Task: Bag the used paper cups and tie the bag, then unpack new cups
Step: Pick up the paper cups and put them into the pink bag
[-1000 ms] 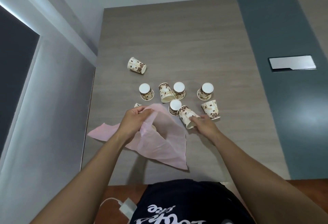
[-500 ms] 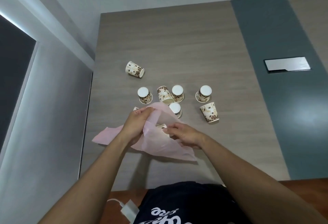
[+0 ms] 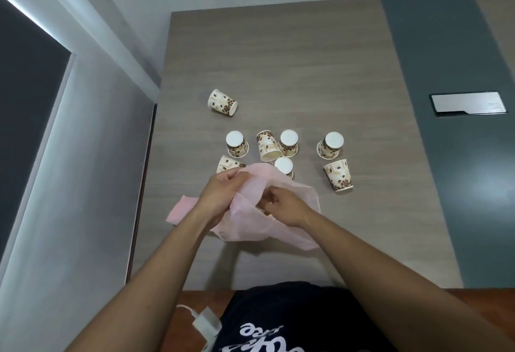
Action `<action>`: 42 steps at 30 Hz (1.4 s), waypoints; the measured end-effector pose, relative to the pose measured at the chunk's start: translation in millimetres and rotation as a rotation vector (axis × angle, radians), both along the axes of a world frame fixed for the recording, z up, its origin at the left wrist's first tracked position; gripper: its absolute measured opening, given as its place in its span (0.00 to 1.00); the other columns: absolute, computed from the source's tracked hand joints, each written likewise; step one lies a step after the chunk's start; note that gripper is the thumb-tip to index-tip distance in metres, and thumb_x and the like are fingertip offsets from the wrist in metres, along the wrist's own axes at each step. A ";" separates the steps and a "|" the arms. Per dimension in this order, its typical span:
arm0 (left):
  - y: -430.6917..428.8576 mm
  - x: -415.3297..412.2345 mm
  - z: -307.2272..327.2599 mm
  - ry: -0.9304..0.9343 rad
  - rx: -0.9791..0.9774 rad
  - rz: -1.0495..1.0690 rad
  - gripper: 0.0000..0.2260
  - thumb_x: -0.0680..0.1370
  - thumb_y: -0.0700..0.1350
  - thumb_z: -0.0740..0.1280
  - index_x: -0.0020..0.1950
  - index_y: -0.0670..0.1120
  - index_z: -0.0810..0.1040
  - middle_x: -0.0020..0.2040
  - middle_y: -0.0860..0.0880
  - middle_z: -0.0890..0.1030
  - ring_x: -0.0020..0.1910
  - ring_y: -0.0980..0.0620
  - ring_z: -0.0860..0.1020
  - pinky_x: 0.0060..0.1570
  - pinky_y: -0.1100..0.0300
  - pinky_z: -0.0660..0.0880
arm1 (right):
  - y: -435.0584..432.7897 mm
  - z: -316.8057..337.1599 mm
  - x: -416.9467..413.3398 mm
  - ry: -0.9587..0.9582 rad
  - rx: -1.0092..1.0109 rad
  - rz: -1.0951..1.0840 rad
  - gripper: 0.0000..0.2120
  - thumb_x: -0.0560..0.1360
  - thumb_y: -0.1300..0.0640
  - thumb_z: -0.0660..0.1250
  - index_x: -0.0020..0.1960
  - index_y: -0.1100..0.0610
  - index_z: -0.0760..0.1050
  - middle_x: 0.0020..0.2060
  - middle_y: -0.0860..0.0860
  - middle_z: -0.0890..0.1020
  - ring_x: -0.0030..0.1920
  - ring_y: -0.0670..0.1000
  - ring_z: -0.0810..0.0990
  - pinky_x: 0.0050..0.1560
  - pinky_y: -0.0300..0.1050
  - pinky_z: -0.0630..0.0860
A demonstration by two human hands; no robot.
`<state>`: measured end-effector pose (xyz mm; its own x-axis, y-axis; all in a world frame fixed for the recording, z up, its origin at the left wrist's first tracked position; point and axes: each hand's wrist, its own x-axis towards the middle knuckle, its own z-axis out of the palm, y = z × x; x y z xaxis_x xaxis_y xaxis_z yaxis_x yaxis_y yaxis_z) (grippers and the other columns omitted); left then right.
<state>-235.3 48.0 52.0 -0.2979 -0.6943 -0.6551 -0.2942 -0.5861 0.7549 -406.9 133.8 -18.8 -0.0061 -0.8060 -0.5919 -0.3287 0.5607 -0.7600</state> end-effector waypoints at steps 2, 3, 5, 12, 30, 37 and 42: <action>-2.0 0.2 -3.1 -0.073 -0.074 -0.032 0.09 0.85 0.47 0.71 0.57 0.51 0.92 0.54 0.47 0.92 0.49 0.52 0.86 0.53 0.55 0.80 | 0.6 8.0 -27.6 0.019 -0.060 -0.081 0.11 0.83 0.48 0.72 0.57 0.56 0.85 0.51 0.49 0.90 0.46 0.53 0.90 0.54 0.49 0.84; -3.6 -0.7 -5.1 -0.102 -0.097 -0.046 0.08 0.85 0.48 0.72 0.57 0.51 0.92 0.52 0.49 0.92 0.48 0.52 0.86 0.51 0.55 0.80 | 0.8 10.8 -43.2 0.009 -0.077 -0.144 0.10 0.84 0.49 0.71 0.55 0.56 0.85 0.50 0.49 0.90 0.43 0.55 0.91 0.52 0.50 0.84; -5.8 -2.7 -7.5 -0.153 -0.136 -0.068 0.07 0.85 0.48 0.74 0.54 0.52 0.93 0.49 0.51 0.92 0.45 0.53 0.84 0.48 0.56 0.78 | 1.8 14.5 -73.8 -0.001 -0.076 -0.290 0.09 0.84 0.53 0.69 0.52 0.58 0.84 0.48 0.51 0.90 0.39 0.62 0.90 0.49 0.54 0.85; -9.3 -10.0 -6.8 -0.368 -0.286 -0.224 0.05 0.82 0.49 0.77 0.47 0.56 0.90 0.45 0.57 0.90 0.42 0.54 0.83 0.35 0.62 0.74 | 14.1 -27.4 -147.2 0.402 -0.079 -0.446 0.17 0.82 0.55 0.70 0.70 0.52 0.79 0.63 0.58 0.83 0.63 0.59 0.82 0.60 0.45 0.74; 18.2 -33.5 -25.4 -0.784 -0.961 -1.010 0.31 0.81 0.33 0.65 0.82 0.54 0.70 0.68 0.44 0.73 0.63 0.39 0.78 0.54 0.44 0.79 | 47.7 -73.0 -140.6 0.568 0.335 -0.267 0.26 0.77 0.42 0.74 0.69 0.51 0.70 0.66 0.58 0.74 0.67 0.63 0.78 0.68 0.60 0.76; 18.2 -44.8 -30.6 -0.832 -0.817 -0.783 0.09 0.84 0.38 0.61 0.55 0.42 0.81 0.57 0.42 0.83 0.55 0.35 0.83 0.45 0.46 0.76 | 42.0 -40.2 -143.9 0.310 0.089 -0.441 0.18 0.80 0.42 0.73 0.58 0.56 0.77 0.51 0.51 0.84 0.53 0.56 0.82 0.51 0.51 0.74; 22.8 -52.7 -9.8 -0.730 -0.764 -0.593 0.22 0.87 0.64 0.55 0.55 0.46 0.75 0.56 0.45 0.82 0.54 0.38 0.82 0.50 0.45 0.77 | 46.0 -29.5 -124.6 0.087 0.088 -0.292 0.26 0.75 0.33 0.72 0.50 0.58 0.82 0.44 0.54 0.87 0.44 0.51 0.85 0.54 0.59 0.84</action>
<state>-288.0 70.7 42.2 -0.4321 -0.8565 -0.2823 -0.8670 0.3084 0.3913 -531.6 179.8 -48.3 -0.2832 -0.7085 -0.6464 -0.2061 0.7032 -0.6805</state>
